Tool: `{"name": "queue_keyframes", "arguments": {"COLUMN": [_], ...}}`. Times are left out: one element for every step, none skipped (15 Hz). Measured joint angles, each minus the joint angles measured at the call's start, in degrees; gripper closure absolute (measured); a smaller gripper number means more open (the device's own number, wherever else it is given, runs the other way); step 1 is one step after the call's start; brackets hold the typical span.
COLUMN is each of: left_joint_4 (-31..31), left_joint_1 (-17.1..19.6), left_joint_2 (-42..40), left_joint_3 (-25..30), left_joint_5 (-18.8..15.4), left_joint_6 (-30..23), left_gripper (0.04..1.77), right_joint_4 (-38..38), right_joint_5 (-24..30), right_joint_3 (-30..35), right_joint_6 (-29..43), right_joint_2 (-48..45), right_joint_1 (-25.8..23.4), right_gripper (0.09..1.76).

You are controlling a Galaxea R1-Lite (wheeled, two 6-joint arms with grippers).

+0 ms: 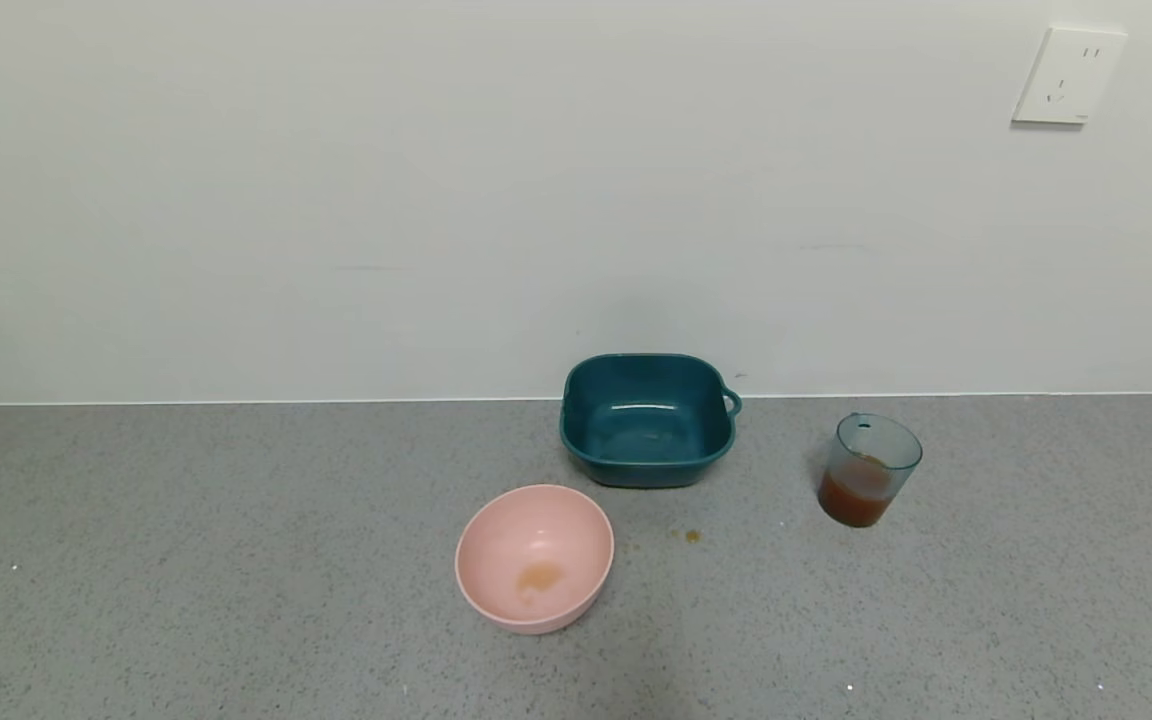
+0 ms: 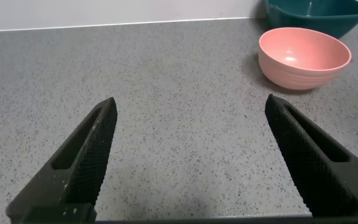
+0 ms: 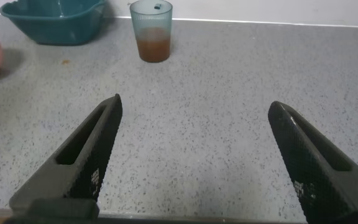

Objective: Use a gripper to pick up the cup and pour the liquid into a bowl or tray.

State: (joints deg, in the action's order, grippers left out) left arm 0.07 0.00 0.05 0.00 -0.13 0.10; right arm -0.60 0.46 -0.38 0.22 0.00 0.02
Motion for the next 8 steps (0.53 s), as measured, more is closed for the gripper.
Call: {"name": "queue_keyframes", "arguments": {"left_joint_4": [0.02, -0.02, 0.0, 0.0, 0.0, 0.0, 0.0, 0.02], "left_joint_1": [0.0, 0.0, 0.0, 0.0, 0.0, 0.0, 0.0, 0.0], "left_joint_2": [0.0, 0.0, 0.0, 0.0, 0.0, 0.0, 0.0, 0.0], "left_joint_3": [0.0, 0.0, 0.0, 0.0, 0.0, 0.0, 0.0, 0.0], "left_joint_5": [0.0, 0.02, 0.0, 0.02, 0.02, 0.0, 0.02, 0.02], "left_joint_6": [0.0, 0.0, 0.0, 0.0, 0.0, -0.02, -0.02, -0.02], "left_gripper": [0.09, 0.09, 0.09, 0.09, 0.09, 0.09, 0.09, 0.09], "right_joint_4": [-1.07, -2.24, -4.04, -6.05, -7.19, -7.78, -8.17, -8.28], "right_joint_5": [0.27, 0.77, 1.29, 1.55, 1.62, 1.66, 1.68, 1.68], "right_joint_3": [-0.46, -1.41, -2.95, -5.05, -7.01, -8.91, -10.91, -12.71], "right_joint_6": [-0.38, -0.46, -0.43, -0.35, -0.22, -0.06, 0.07, 0.13], "right_joint_2": [0.0, 0.05, 0.21, 0.84, 2.04, 3.88, 6.45, 9.31], "right_joint_1": [-0.02, -0.02, -0.02, -0.05, -0.05, -0.02, -0.05, -0.18], "right_gripper": [0.14, 0.14, 0.14, 0.14, 0.14, 0.14, 0.14, 0.14]}}
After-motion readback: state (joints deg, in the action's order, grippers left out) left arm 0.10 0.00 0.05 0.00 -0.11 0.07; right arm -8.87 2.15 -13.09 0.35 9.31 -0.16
